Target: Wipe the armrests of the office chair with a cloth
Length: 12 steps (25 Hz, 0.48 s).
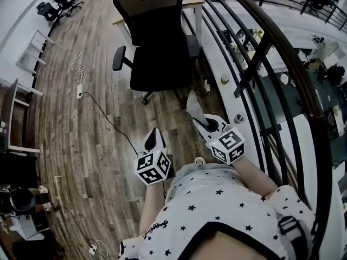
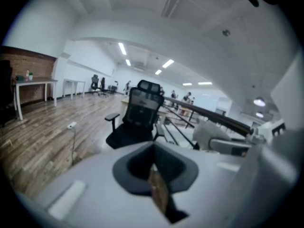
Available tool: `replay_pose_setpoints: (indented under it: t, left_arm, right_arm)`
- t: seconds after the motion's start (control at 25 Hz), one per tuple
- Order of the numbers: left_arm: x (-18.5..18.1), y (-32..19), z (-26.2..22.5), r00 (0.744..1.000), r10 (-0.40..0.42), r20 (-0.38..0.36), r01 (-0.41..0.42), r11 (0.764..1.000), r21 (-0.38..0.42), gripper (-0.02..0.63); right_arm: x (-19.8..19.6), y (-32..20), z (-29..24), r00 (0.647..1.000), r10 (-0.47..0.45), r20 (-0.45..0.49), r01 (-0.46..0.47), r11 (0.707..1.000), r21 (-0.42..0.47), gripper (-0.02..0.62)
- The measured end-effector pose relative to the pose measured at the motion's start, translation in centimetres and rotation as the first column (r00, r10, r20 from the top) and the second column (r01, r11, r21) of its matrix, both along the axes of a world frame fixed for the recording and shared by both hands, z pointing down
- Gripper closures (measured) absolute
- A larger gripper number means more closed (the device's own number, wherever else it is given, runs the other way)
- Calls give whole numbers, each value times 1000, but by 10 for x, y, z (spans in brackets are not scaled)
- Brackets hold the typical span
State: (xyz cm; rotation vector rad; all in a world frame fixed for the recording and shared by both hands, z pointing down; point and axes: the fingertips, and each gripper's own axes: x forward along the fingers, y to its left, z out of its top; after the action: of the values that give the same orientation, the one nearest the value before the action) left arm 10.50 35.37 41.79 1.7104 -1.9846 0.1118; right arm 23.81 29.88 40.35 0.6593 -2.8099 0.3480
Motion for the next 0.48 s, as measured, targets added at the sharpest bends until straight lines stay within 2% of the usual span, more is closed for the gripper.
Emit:
replay_pose_setpoints:
  t: [0.48]
  left_arm:
    - [16, -5, 10, 1000, 3, -10, -4, 1000, -29, 603]
  right_arm:
    - [10, -4, 6, 999, -34, 8, 34, 999, -9, 565]
